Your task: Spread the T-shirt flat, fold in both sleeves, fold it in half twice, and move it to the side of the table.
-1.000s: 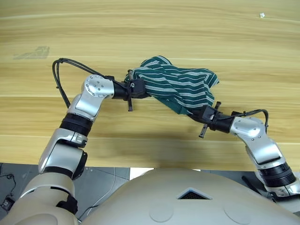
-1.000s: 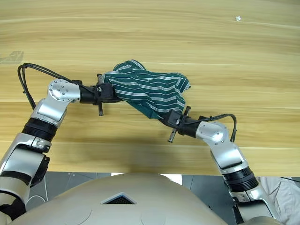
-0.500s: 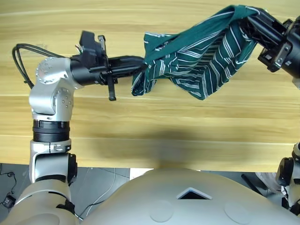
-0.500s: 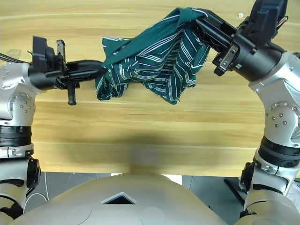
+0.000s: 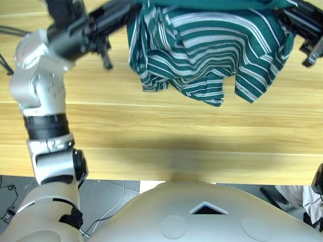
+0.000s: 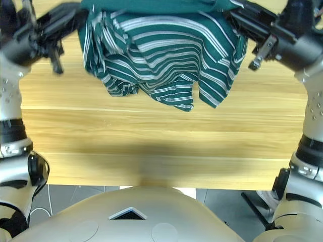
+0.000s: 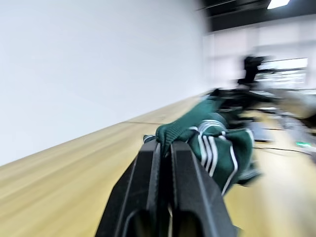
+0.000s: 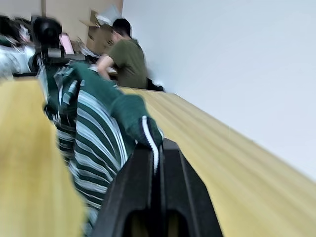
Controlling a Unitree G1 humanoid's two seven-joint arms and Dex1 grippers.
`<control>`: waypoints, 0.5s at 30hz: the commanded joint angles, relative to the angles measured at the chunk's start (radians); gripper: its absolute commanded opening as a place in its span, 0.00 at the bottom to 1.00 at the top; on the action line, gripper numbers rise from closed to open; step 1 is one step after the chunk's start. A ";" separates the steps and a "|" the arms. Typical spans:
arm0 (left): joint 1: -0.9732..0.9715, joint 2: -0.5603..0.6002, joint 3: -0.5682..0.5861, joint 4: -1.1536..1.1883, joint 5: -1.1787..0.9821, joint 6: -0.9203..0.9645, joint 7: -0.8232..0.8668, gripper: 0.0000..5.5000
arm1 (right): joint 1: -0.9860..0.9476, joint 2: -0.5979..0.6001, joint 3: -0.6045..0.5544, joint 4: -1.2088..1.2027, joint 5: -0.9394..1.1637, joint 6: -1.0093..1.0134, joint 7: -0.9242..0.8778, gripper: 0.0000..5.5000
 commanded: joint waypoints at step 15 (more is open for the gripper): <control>-0.808 0.041 -0.069 0.918 0.370 -0.319 0.026 0.02 | -0.736 0.050 0.467 1.004 -0.836 -1.002 -0.520 0.00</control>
